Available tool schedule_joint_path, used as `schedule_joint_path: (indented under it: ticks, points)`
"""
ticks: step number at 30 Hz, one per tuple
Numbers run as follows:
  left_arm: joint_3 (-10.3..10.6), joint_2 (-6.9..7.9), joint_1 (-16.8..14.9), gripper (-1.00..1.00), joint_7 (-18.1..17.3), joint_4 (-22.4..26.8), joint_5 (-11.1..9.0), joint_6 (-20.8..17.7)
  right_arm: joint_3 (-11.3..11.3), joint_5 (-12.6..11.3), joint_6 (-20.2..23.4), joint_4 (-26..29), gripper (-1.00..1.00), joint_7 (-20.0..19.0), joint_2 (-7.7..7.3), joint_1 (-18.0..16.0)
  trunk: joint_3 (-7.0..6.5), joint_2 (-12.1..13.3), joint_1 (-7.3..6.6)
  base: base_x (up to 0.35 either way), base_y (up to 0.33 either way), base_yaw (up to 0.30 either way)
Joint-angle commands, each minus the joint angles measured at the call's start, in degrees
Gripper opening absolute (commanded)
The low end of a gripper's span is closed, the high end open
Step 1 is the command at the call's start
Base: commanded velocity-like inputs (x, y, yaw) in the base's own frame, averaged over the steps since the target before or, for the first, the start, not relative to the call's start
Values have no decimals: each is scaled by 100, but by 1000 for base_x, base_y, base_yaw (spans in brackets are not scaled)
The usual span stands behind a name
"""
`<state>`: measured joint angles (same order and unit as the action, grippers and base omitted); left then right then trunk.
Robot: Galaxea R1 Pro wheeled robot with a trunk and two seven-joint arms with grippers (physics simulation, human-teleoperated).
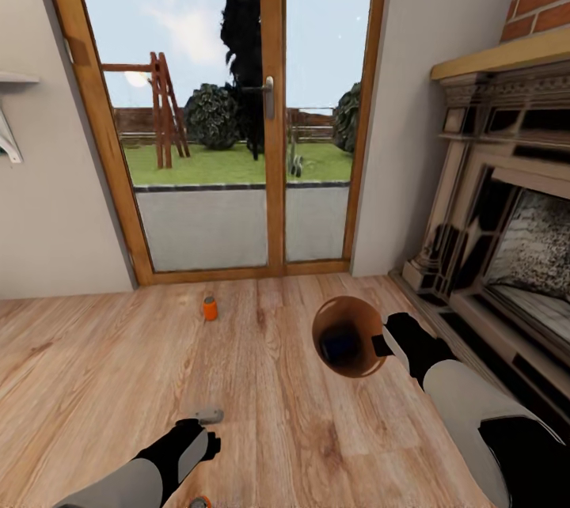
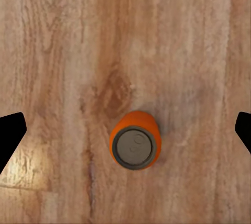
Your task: Put the three can of soda from the living room inside the tash can in the kitchen.
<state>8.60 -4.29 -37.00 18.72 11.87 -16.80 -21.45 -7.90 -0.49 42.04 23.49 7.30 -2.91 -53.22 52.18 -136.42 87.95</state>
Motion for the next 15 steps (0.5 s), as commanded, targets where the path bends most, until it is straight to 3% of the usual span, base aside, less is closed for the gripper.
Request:
schedule_joint_path:
  ticks: [1,15]
  points:
    - [1,-2,0,100,0,-6,1,1,8,-3,-3,8,-100,-1,1,-5,17,-42,22,0,0,0]
    - [1,-19,0,100,0,-36,1,1,-1,12,-3,15,-100,7,1,-5,269,-604,329,0,0,0]
